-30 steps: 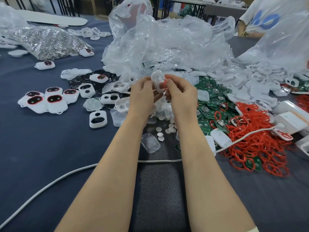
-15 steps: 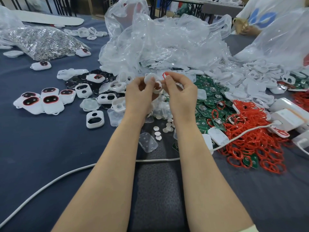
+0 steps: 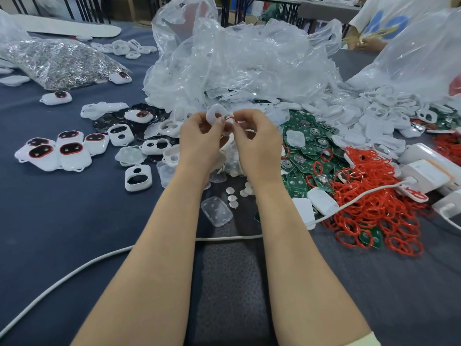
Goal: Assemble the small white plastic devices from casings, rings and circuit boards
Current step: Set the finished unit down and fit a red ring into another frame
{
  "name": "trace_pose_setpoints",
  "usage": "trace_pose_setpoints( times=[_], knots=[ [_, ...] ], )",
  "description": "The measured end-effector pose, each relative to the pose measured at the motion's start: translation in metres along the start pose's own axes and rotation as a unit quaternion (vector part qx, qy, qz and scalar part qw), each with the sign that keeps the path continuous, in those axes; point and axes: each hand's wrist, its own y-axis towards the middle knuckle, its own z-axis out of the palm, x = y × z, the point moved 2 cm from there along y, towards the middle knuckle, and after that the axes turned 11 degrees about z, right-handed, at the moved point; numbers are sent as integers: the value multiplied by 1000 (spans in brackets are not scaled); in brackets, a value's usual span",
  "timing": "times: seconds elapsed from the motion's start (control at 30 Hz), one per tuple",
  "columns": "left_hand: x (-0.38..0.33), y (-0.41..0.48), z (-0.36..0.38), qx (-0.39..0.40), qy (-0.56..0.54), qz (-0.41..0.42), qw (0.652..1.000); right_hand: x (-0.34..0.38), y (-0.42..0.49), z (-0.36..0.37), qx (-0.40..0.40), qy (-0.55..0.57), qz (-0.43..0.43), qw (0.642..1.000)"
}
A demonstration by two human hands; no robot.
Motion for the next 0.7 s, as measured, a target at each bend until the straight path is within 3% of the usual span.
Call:
trace_pose_setpoints(
  times=[0.2, 0.37, 0.5, 0.7],
  knots=[
    [-1, -2, -2, 43, 49, 33, 997, -6, 4, -5, 36, 34, 87, 995],
    [-2, -4, -2, 64, 8, 1, 998, -6, 7, -11, 22, 77, 129, 988],
    [0, -4, -2, 75, 3, -40, 996, -4, 6, -12, 0, 78, 109, 991],
    [-1, -5, 0, 89, 13, -20, 996, -2, 3, -12, -26, 36, 54, 998]
  ],
)
